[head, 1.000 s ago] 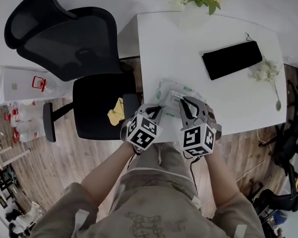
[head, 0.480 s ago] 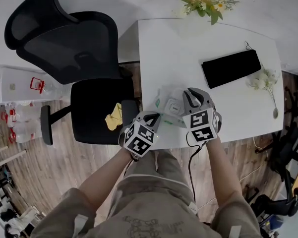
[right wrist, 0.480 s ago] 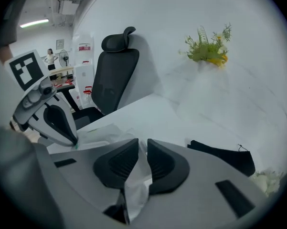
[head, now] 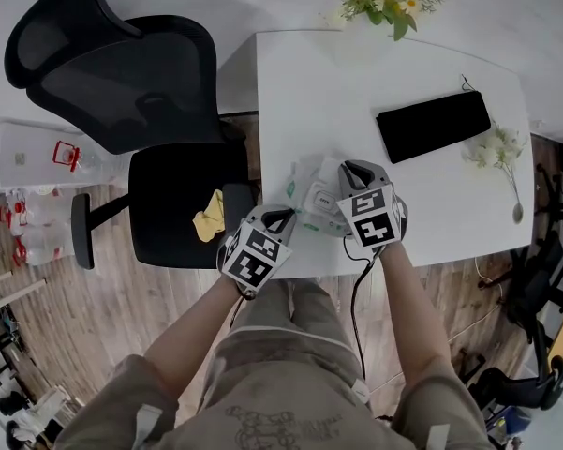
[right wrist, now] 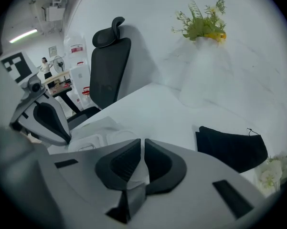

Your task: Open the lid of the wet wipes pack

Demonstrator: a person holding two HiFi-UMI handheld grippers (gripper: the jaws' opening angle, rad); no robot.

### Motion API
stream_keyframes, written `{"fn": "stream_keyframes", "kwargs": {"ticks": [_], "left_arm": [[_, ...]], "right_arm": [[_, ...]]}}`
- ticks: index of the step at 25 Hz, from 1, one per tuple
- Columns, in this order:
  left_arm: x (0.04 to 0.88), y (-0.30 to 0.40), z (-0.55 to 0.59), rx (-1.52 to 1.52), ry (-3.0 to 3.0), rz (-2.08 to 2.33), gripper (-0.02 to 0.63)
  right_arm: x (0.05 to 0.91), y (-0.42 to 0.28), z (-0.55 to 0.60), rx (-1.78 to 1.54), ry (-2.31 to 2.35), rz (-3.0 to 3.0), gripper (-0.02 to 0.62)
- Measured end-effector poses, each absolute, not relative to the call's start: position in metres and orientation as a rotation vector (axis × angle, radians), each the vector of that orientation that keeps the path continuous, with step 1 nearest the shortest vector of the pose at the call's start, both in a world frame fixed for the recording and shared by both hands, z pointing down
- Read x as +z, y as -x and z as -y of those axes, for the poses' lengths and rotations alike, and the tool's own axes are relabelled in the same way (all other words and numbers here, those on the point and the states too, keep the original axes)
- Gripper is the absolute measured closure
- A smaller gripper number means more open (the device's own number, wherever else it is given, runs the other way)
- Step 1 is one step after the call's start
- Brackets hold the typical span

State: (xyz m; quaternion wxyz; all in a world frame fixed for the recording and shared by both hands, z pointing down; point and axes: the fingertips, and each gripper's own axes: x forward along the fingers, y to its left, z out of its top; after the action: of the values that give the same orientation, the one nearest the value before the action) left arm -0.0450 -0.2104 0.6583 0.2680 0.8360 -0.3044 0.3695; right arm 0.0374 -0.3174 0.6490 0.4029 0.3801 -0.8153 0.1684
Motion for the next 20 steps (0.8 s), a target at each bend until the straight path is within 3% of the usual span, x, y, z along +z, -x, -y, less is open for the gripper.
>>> {"fn": "stream_keyframes", "kwargs": {"ticks": [9, 20], "left_arm": [[0.619, 0.061, 0.23, 0.955, -2.278, 0.951, 0.589], [0.504, 0.07, 0.256, 0.825, -2.417, 1.183, 0.589]], "right_arm": [[0.576, -0.042, 0.315, 0.454, -1.03, 2.233, 0.558], [0.446, -0.062, 0.285, 0.373, -1.197, 2.469, 0.56]]}}
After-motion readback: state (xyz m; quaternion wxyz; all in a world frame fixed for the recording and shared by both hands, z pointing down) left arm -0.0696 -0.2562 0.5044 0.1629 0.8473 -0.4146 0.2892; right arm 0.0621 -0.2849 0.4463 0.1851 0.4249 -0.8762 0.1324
